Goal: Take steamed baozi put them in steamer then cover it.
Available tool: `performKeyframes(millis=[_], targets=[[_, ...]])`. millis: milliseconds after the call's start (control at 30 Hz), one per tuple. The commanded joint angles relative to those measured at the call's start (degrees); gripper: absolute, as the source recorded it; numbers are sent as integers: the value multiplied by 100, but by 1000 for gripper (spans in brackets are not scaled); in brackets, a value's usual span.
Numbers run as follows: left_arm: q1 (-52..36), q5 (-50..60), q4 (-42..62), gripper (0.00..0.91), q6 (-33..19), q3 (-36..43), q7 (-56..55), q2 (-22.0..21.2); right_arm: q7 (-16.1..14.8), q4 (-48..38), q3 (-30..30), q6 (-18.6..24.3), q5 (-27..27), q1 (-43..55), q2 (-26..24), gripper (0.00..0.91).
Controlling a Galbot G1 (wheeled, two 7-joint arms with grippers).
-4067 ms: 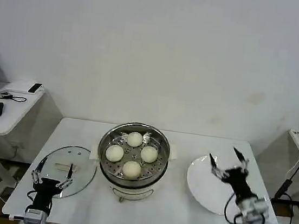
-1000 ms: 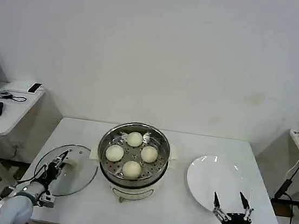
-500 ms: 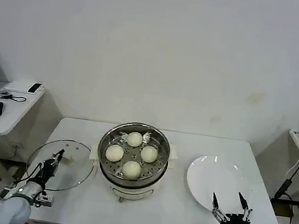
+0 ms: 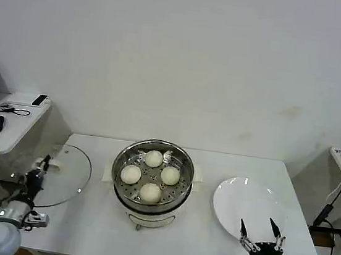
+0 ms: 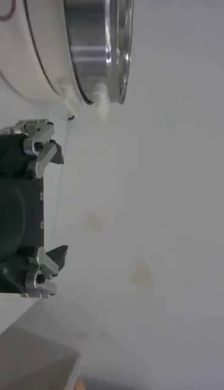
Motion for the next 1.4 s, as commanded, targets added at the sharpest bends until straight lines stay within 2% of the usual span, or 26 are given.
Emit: performKeyframes(millis=[33, 233, 567, 733, 967, 1400], targets=[[363, -616, -1205, 0, 611, -438, 670, 94, -6, 27, -45, 17, -115, -20, 3, 907], [292, -657, -1828, 0, 830, 53, 876, 101, -52, -17, -113, -17, -159, -24, -1, 907], [-423, -515, -2208, 0, 1333, 1675, 1159, -110, -88, 43, -97, -61, -205, -66, 29, 907], [-814, -301, -2113, 0, 1482, 2214, 1296, -155, -86, 50, -137, -50, -328, -100, 128, 907], [-1439, -202, -1677, 0, 1839, 3045, 1383, -472, -73, 7, -249, -30, -553, -80, 296, 907], [-2094, 110, -1287, 0, 2063, 3757, 1526, -837, -58, -73, -311, 4, -761, -85, 437, 907]])
